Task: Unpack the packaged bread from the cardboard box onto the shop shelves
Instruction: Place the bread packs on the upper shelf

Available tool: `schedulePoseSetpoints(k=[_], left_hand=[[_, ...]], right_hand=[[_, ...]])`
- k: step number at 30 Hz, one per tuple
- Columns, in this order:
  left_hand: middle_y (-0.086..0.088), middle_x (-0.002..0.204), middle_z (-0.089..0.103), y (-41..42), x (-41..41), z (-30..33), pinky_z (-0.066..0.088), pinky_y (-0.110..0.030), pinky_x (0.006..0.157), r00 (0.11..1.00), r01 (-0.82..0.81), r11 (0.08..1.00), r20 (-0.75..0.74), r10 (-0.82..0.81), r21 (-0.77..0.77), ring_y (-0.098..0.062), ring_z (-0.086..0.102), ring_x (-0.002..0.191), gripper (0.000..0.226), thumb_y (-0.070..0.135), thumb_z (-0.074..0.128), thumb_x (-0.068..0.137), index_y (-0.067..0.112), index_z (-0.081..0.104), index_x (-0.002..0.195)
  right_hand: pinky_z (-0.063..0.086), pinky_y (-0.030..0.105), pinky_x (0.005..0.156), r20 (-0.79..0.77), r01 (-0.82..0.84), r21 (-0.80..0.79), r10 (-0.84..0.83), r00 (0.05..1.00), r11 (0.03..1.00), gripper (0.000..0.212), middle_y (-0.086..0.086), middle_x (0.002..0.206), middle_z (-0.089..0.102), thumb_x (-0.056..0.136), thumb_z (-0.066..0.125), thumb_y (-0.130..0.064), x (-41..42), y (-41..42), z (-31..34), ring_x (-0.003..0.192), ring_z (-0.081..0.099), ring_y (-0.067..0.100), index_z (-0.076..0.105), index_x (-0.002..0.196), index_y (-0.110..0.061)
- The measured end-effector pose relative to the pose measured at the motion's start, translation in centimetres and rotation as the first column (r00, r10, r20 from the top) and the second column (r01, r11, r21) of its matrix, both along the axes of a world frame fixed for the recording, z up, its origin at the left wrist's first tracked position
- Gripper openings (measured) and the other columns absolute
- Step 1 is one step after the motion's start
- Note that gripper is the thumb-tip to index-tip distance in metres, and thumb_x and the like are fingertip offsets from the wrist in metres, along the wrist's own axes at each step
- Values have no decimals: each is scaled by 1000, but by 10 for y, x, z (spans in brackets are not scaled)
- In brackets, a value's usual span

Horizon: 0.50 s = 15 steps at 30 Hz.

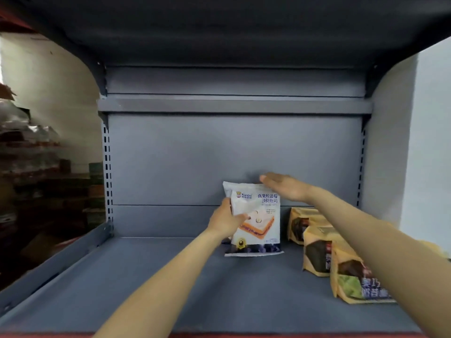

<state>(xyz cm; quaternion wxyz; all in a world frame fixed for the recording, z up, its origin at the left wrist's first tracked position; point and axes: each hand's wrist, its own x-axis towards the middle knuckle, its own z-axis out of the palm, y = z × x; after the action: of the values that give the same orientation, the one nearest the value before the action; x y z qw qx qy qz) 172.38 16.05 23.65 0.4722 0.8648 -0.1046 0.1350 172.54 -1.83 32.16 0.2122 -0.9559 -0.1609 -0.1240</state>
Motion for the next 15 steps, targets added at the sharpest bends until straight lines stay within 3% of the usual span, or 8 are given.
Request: schedulePoseSetpoints(k=[1,3,5,6,8,11,15], left_hand=[[-2,130,56,-7,1,-1,45,-37,95,1000,-1,1000,12,1,31,-24,53,116,53,27,62,88,17,38,134],[-5,139,46,-17,2,-1,44,-35,91,994,-88,957,81,68,278,-28,48,122,64,37,58,90,16,29,143],[-7,141,38,-22,-2,2,42,-36,84,953,-297,770,227,201,565,-29,42,123,69,50,50,92,15,24,145],[-8,140,38,-23,-4,6,42,-35,82,927,-373,678,280,249,634,-28,40,123,71,55,47,91,14,24,144],[-9,135,39,-23,-10,13,41,-33,78,895,-446,592,325,306,671,-26,39,122,70,59,42,91,12,27,142],[-9,133,44,-18,-17,21,42,-36,80,878,-478,607,335,341,635,-28,43,121,62,55,32,96,10,34,138],[-7,123,60,-4,-53,41,39,-33,77,888,-450,744,337,314,494,-31,54,111,39,41,34,99,17,54,122]], right_hand=[[25,30,108,46,36,-113,-31,998,993,46,4,144,42,100,32,-42,-1,-5,-2,135,34,25,42,137,-17],[27,37,108,139,140,-290,-103,985,947,47,5,146,38,96,41,-41,-6,-12,-8,135,32,27,40,138,-21],[25,41,110,183,194,-360,-134,974,912,51,3,149,33,94,44,-42,-13,-13,-12,137,28,26,36,141,-23],[24,42,110,191,200,-371,-137,972,907,53,3,149,32,94,44,-41,-17,-12,-14,137,27,26,35,142,-23],[25,43,111,221,213,-398,-132,966,893,53,5,149,32,94,44,-39,-25,-8,-19,137,26,27,34,143,-21],[26,44,111,294,230,-406,-112,949,884,52,7,147,35,93,44,-35,-41,-1,-25,136,29,28,35,142,-21],[30,40,105,437,215,-286,-73,896,934,46,5,139,45,93,46,-32,-74,6,-32,128,37,27,42,137,-22]])
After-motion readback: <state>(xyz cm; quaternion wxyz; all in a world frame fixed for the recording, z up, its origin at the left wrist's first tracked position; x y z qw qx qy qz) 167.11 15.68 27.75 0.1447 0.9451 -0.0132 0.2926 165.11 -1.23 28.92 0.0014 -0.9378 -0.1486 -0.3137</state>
